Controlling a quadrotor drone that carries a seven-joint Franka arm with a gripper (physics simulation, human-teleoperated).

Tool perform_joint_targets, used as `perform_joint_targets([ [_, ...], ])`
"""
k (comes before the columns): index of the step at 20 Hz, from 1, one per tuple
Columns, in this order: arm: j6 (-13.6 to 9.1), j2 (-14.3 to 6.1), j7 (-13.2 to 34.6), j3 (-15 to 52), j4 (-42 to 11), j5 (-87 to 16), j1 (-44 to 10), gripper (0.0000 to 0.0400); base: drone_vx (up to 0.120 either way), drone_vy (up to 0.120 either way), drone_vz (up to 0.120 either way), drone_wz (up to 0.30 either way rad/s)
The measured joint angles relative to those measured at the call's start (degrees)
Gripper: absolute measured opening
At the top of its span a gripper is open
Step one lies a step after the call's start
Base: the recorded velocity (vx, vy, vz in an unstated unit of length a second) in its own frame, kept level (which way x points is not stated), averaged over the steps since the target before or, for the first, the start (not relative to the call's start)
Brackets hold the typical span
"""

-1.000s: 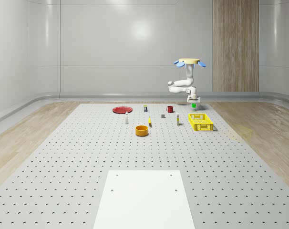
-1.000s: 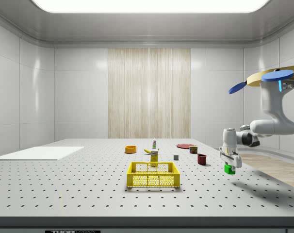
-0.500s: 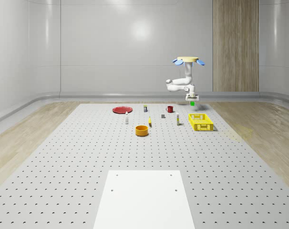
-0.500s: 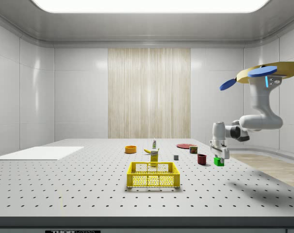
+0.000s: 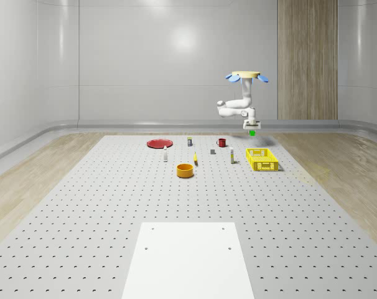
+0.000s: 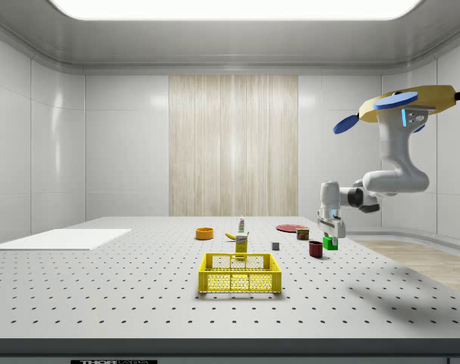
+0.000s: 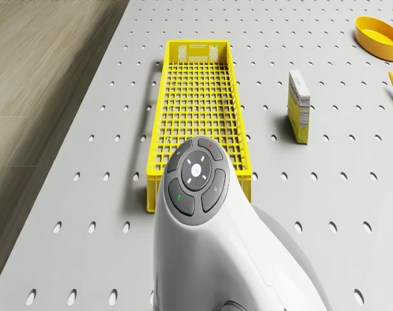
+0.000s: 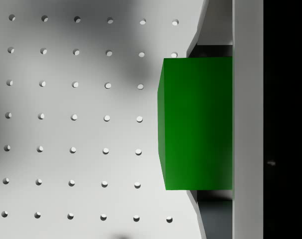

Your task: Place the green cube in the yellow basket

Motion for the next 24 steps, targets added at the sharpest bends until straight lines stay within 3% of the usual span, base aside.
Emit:
perform_joint_targets([
  [24,2.09,-2.24,0.58,0.51,0.16,1.08,-0.8,0.0251,0.12,0.0,0.002,0.0],
])
